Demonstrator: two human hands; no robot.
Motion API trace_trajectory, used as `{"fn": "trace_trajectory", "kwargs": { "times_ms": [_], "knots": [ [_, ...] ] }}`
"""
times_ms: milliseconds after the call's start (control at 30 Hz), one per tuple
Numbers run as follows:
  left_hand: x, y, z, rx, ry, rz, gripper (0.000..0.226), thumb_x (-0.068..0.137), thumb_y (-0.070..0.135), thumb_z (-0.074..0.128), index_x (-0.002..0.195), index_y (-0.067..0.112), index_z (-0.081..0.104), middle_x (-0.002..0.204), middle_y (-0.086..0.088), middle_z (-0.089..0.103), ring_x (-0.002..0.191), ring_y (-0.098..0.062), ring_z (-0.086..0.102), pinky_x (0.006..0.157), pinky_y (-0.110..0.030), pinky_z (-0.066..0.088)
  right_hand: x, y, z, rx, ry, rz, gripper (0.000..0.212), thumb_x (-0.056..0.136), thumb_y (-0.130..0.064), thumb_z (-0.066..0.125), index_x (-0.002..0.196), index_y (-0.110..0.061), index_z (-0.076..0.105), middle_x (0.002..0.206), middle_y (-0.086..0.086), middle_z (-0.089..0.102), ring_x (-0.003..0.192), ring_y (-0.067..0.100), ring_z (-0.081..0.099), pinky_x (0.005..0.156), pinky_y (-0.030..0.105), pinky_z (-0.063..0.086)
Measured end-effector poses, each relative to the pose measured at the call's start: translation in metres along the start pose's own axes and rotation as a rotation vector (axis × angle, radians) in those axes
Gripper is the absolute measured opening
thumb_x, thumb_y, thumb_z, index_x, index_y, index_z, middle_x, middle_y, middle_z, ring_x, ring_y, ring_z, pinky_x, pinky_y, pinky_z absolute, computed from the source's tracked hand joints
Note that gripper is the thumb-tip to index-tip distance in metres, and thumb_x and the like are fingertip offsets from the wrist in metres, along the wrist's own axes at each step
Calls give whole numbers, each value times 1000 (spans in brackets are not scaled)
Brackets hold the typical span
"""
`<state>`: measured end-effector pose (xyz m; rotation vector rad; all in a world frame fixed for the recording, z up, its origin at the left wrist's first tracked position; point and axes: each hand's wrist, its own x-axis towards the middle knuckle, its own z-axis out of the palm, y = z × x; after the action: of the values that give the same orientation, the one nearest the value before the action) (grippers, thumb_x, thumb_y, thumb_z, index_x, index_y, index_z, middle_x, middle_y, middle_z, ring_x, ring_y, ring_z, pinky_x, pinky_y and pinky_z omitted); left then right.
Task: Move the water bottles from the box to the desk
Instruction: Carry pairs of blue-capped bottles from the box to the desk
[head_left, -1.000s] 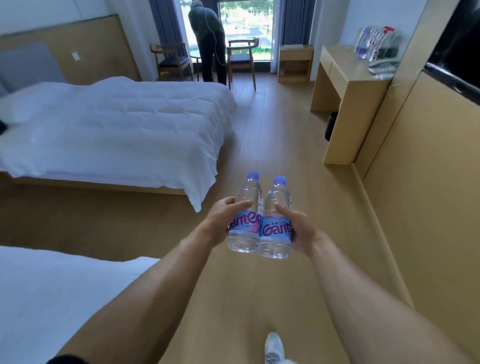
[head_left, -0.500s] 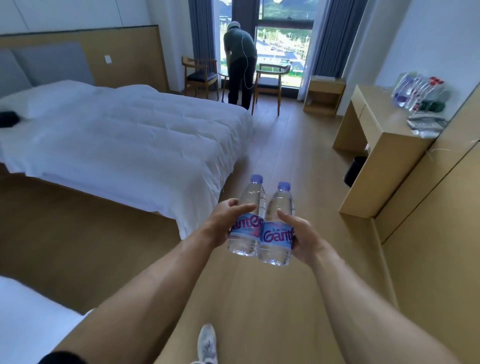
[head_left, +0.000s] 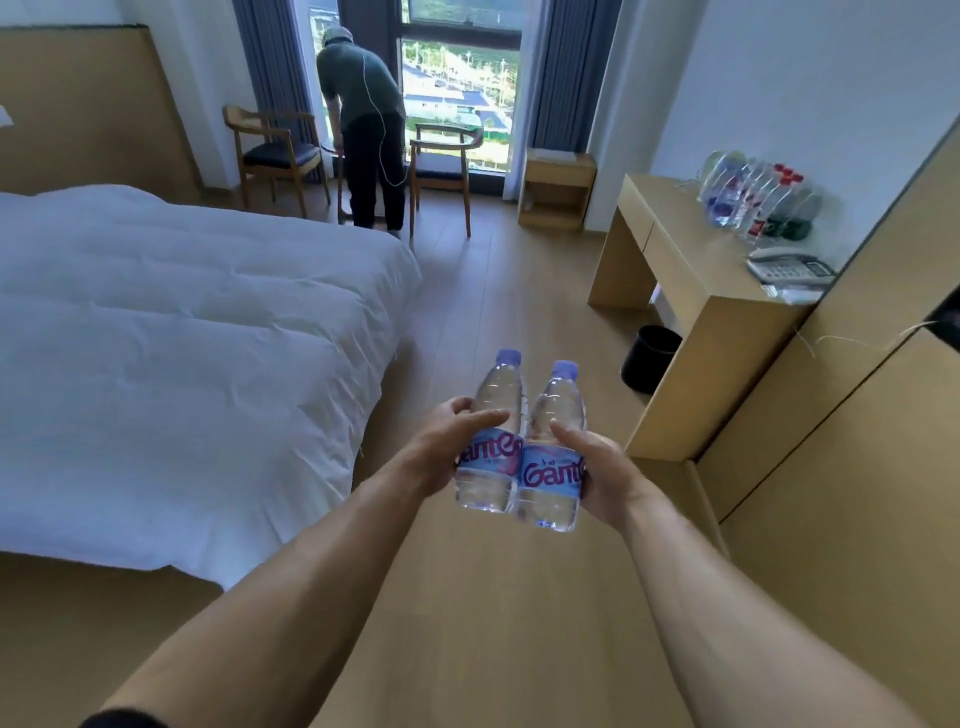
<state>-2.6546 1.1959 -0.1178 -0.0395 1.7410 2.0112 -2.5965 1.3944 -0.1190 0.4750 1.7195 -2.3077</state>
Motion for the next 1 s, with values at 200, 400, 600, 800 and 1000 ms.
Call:
{"fn": "trace_trajectory", "kwargs": {
  "times_ms": [200,400,600,800,1000],
  "knots": [
    [106,44,13,58,-72,-13,48,91,17,72,130,-1,52,109,-23,65,96,-35,66,96,-55,55,87,-51,-23,35,52,-23,54,87,-27,70,132,-1,55,123,29,65,101,40,68,92,52,56],
    [211,67,27,89,-92,-34,52,90,16,73,133,-2,50,111,-24,64,97,-36,66,99,-57,52,177,-83,-53,71,107,-23,56,90,-27,69,134,3,53,126,32,62,102,42,66,94,54,53],
    [329,91,39,113,-42,-54,49,91,16,72,132,0,51,112,-24,65,96,-35,67,92,-51,57,290,-123,-87,96,105,1,63,87,-25,70,136,9,50,127,35,60,103,42,63,99,57,50],
    [445,130,57,95,0,-84,52,89,17,75,134,6,50,113,-20,66,90,-29,70,79,-40,62,404,-186,-123,95,90,64,54,92,-21,69,135,8,52,125,33,62,97,40,65,91,52,54],
    [538,158,65,54,11,-90,51,87,16,76,131,17,49,118,-22,66,95,-32,71,84,-45,61,488,-234,-149,73,89,86,56,92,-20,69,136,8,50,128,34,60,102,42,62,101,58,49]
  ]
}}
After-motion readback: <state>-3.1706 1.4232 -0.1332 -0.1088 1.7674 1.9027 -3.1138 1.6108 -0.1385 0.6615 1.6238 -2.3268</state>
